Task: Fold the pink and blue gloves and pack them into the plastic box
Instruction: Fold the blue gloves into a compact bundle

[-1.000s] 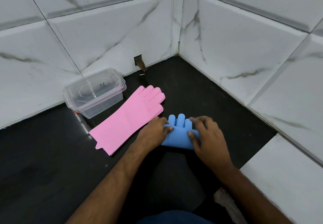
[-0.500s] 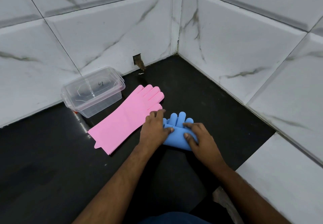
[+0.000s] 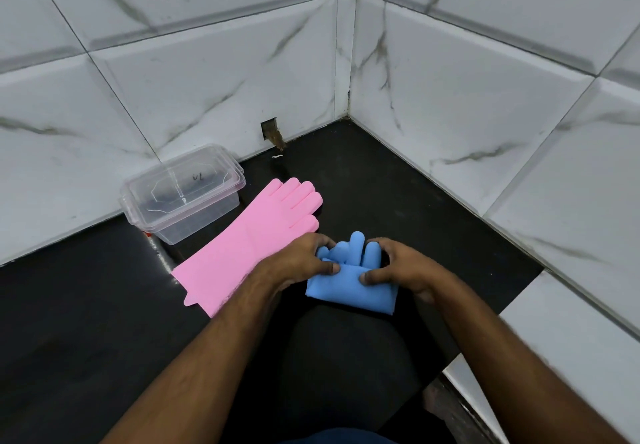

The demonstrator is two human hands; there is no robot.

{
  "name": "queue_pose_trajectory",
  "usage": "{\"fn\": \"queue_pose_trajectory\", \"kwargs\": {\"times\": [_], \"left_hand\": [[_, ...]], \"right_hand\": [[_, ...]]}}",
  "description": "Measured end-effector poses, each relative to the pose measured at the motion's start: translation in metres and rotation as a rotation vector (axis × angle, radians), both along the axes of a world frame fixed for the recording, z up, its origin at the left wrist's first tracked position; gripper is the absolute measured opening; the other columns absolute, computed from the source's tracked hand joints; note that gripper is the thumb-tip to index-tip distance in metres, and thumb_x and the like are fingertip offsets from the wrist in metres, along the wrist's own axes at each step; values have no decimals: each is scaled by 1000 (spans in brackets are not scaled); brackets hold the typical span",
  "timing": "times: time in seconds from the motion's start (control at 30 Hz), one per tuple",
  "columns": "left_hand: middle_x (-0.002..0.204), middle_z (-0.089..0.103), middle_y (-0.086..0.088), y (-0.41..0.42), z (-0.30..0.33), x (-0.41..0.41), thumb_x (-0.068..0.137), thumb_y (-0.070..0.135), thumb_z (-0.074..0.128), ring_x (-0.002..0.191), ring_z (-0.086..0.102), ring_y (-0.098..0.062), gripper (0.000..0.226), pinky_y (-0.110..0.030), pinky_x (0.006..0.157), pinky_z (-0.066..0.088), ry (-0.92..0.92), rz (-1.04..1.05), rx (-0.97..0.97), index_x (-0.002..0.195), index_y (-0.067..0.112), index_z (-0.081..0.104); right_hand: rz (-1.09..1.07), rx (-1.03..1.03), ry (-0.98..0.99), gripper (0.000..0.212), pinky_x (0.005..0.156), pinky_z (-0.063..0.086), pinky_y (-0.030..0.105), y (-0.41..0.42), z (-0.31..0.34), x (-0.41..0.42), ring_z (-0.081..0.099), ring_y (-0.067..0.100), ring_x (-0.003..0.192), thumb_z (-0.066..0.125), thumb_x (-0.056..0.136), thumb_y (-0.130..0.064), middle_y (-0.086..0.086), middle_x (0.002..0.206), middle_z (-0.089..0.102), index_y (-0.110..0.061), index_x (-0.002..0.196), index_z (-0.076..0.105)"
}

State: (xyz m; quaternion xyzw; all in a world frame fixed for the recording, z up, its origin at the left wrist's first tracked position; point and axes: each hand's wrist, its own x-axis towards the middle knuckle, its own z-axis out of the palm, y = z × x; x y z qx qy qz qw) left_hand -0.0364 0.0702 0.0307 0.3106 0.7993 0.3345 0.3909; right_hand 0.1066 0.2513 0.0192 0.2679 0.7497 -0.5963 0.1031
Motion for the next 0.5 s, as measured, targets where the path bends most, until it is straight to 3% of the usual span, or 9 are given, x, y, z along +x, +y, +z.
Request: {"fn": "queue_pose_trajectory", "kwargs": {"times": [0.1, 0.23, 0.33, 0.43, 0.5], "left_hand": [[118, 68, -4, -6, 2, 2, 91, 13, 75, 111, 64, -20, 25, -39, 100, 55, 21, -46, 70, 115, 11, 67], [101, 69, 6, -18, -1, 5, 85, 16, 78, 92, 64, -8, 21, -31, 81, 55, 171, -61, 232, 101, 23, 65], [96, 64, 10, -22, -3, 9, 84, 21, 73, 87, 61, -12, 20, -29, 74, 52, 385, -15, 351, 95, 29, 58], [98, 56, 16, -23, -7, 12, 84, 11, 65, 90, 56, -9, 30, -24, 75, 48, 560, 122, 451, 102, 31, 51], [105, 56, 12, -26, -12, 15, 89, 11, 62, 95, 55, -10, 37, -28, 83, 49, 601, 124, 430, 118, 30, 51]], "right_hand": [[98, 58, 11, 49, 90, 60, 44, 3, 11, 0, 72, 19, 97, 92, 66, -19, 1, 104, 75, -24, 108, 69], [258, 413, 140, 42, 70, 52, 20, -3, 15, 8, 61, 10, 92, 88, 71, -29, -3, 109, 56, -24, 105, 63], [245, 569, 375, 41, 81, 41, 8, -15, 14, 16, 52, 0, 106, 83, 77, -21, -7, 127, 42, -25, 107, 57], [207, 894, 649, 31, 89, 43, 17, -32, 9, 20, 55, 9, 110, 72, 84, -8, -2, 129, 52, -19, 109, 57], [239, 1087, 712, 29, 91, 46, 25, -41, 0, 20, 58, 18, 107, 70, 84, -4, 7, 121, 61, -10, 111, 61]]}}
